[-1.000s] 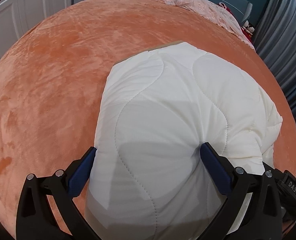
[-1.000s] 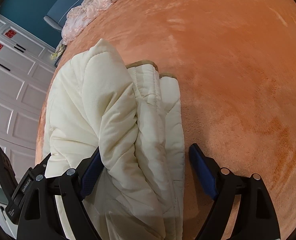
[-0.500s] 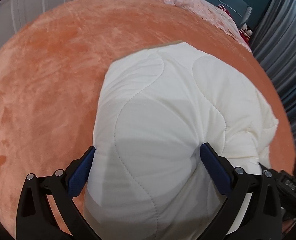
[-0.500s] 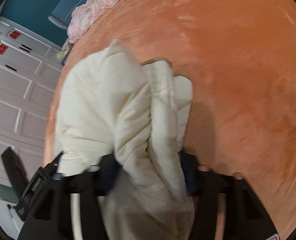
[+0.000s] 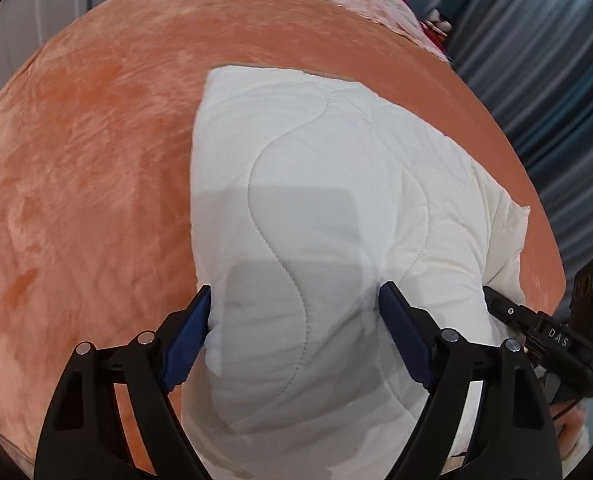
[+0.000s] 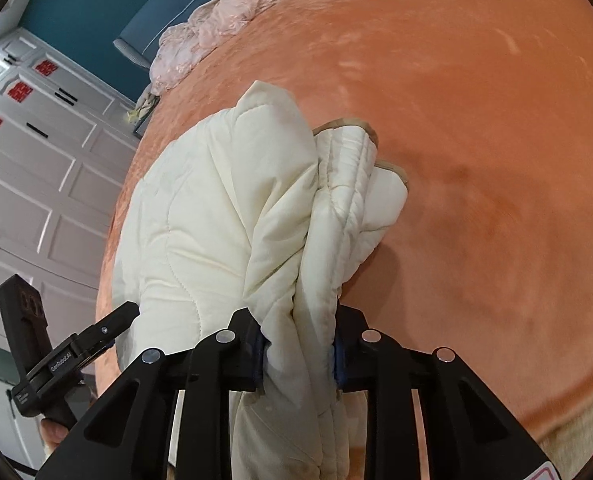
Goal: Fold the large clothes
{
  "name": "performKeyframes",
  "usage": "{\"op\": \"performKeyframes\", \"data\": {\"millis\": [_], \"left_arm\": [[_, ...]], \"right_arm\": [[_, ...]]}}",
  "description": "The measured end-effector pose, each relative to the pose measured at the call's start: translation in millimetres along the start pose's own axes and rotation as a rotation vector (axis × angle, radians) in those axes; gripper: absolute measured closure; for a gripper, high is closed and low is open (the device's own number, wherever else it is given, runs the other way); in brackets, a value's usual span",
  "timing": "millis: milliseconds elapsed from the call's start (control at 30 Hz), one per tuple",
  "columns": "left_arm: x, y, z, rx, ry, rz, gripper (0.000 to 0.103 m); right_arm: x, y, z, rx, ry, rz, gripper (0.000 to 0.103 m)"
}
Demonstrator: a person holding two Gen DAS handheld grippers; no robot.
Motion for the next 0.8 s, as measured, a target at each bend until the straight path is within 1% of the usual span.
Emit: {"op": "performKeyframes", "data": {"millis": [67, 133, 200, 267, 367, 467, 500, 567, 600, 633, 667, 700, 733, 767, 800], "left_arm": [[3, -2, 1, -0.008, -0.002, -0.009, 0.022], [2, 0, -3, -0.015, -0.015, -0.017, 0.017], [-3, 6, -10, -0.023, -0.049, -0.03, 0.009], [-6, 15, -17, -0.018, -0.074, -0.048, 0.005], [-12, 28, -25, 0.011, -0.111, -0.059, 0.005], [-13, 27, -31, 0.041, -0.164, -0.06, 0.005], [-13, 19, -33, 0.057, -0.192, -0.044, 0.005], [-16, 3, -32, 0.07, -0.188, 0.01, 0.005], [-18, -5, -35, 0.042, -0.173, 0.045, 0.005], [-20, -7, -36, 0.017, -0.165, 0.054, 0.005], [-22, -6, -38, -0.004, -0.154, 0.054, 0.005], [-23, -1, -40, -0.014, -0.148, 0.034, 0.005], [-22, 5, -43, -0.016, -0.157, 0.012, 0.005], [-21, 7, -45, -0.007, -0.17, 0.006, 0.005], [-21, 8, -47, 0.013, -0.196, 0.009, 0.005]], "right_arm": [[6, -5, 5, -0.022, 0.022, -0.016, 0.08], [4, -1, 8, -0.029, 0.035, -0.023, 0.08], [3, 4, 5, -0.016, 0.034, -0.024, 0.079], [-2, 10, 2, 0.008, 0.023, -0.023, 0.077], [-5, 17, -2, 0.046, 0.0, -0.017, 0.073], [-11, 19, -7, 0.054, -0.016, -0.004, 0.072], [-13, 16, -15, 0.056, -0.041, 0.007, 0.073], [-21, 8, -38, 0.065, -0.153, 0.04, 0.073], [-26, 7, -47, 0.07, -0.194, 0.047, 0.073], [-34, 11, -55, 0.076, -0.222, 0.047, 0.073], [-39, 17, -56, 0.084, -0.222, 0.039, 0.063], [-45, 27, -53, 0.099, -0.211, 0.023, 0.051], [-51, 40, -43, 0.13, -0.18, -0.006, 0.044], [-53, 47, -35, 0.144, -0.15, -0.023, 0.034], [-54, 50, -29, 0.138, -0.118, -0.031, 0.03]]}}
Point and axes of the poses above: each gripper's, at about its wrist camera, not at the fingertips, and y roughly the way its jaws point, z to its right, x to its underside, the point moved 10 cm from there along y, roughly the way its jaws point, and after that the axes turned 5 degrees about -z, right-handed, at the moved point
